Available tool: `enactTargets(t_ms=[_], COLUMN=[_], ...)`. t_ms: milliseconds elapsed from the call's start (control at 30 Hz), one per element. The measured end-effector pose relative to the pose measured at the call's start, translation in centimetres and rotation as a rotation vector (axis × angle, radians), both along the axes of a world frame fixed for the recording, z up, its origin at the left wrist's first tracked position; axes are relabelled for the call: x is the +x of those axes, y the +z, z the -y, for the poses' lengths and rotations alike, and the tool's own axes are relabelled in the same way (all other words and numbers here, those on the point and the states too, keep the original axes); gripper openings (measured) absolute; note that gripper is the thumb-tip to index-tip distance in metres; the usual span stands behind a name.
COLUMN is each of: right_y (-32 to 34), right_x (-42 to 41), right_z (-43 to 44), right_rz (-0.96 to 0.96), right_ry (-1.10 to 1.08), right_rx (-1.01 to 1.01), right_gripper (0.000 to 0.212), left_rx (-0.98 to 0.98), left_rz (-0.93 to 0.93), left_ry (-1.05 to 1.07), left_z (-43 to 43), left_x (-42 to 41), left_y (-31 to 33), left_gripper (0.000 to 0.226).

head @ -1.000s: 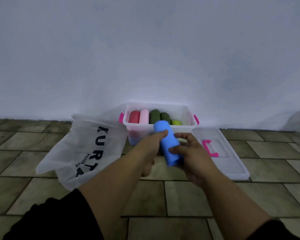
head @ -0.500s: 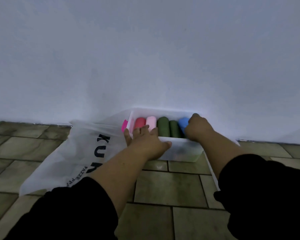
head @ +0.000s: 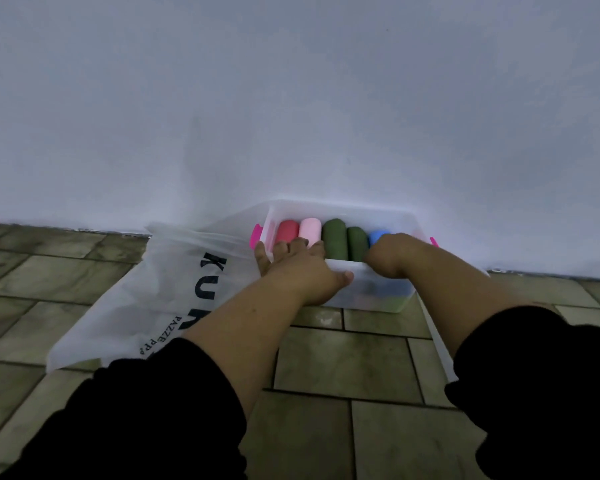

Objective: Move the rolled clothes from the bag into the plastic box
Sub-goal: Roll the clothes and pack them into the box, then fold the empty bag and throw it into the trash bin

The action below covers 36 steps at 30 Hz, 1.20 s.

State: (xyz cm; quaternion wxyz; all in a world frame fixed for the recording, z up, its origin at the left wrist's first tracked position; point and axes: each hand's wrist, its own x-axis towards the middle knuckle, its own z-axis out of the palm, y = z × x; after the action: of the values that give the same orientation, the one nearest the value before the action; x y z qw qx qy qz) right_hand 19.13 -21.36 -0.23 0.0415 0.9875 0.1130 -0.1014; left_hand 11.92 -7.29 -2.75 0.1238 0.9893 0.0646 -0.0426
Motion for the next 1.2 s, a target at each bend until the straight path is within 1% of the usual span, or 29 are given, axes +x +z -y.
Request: enactTargets(t_ms=[67,133,267,400,467,500,567,633,667,700,767,833,867,933,1000,1067,1133,1200], right_y=[0.3,0.1,-0.8,-1.2,-1.3,-1.4,-1.9,-2.3,-2.5,-2.8,-3.5,-4.3,-4.7,-5.5,-6.1,-6.3,-6.2,-6.1], right_x=[0.1,0.4,1.2,1.3,0.7,0.2,-1.4,-3.6,-5.0,-6.4,-9.5,-12.7,-14.1,-16.7,-18.6,-19.6,-20.1,-20.5], right_z=[0.2,0.2,0.2,0.3,0.5,0.8,1.5,2.1,2.3,2.5,2.5,1.8,1.3,0.4,-0.4,-0.9,-1.0,-0.8], right_rz=[-0.065,-0.09,-0.101,-0.077,0.013,0.108,0.342,0.508,0.555,0.583,0.608,0.584,0.56,0.449,0.285,0.146,0.002,-0.127], right_ry=[0.01,0.0,-0.091,-0.177,-0.213,-0.223,-0.189,-0.118,-0.093,-0.072,-0.029,0.02,0.051,0.063,-0.03,-0.176,-0.284,-0.283], right_rx=[0.054,0.106,0.189,0.217,0.259,0.303,0.455,0.658,0.734,0.775,0.789,0.795,0.794,0.834,0.92,1.021,1.101,1.118], right_gripper=[0.035,0.037,0.047,0.058,0.056,0.054,0.052,0.052,0.052,0.052,0.051,0.048,0.047,0.046,0.051,0.065,0.085,0.1], left_rx=[-0.002,0.002,0.0,0.022,0.004,-0.03,-0.119,-0.168,-0.165,-0.156,-0.14,-0.148,-0.141,-0.089,-0.041,-0.024,-0.002,0.036], left_rz=[0.007,0.019,0.029,0.04,0.075,0.118,0.266,0.379,0.368,0.305,0.08,-0.145,-0.22,-0.292,-0.318,-0.347,-0.37,-0.367], left_ry=[-0.002,-0.002,0.0,0.017,0.016,0.016,0.053,0.155,0.221,0.288,0.4,0.438,0.408,0.299,0.212,0.119,-0.002,-0.124], left_z=[0.0,0.0,0.0,0.1,0.1,0.0,-0.4,-1.0,-1.3,-1.7,-2.6,-3.5,-3.9,-4.2,-4.1,-3.3,-1.8,0.1], left_x=[0.0,0.1,0.3,0.2,-0.2,-0.6,-1.8,-3.6,-4.6,-5.6,-7.6,-10.1,-11.6,-15.1,-19.0,-22.9,-26.2,-28.4], left_y=[-0.1,-0.2,-0.4,-0.5,-0.4,-0.5,-1.1,-2.4,-3.2,-4.0,-5.4,-6.5,-7.1,-7.9,-8.1,-8.0,-8.0,-8.1], left_gripper=[0.08,0.08,0.08,0.083,0.083,0.084,0.088,0.089,0.09,0.089,0.085,0.084,0.085,0.09,0.092,0.09,0.089,0.088])
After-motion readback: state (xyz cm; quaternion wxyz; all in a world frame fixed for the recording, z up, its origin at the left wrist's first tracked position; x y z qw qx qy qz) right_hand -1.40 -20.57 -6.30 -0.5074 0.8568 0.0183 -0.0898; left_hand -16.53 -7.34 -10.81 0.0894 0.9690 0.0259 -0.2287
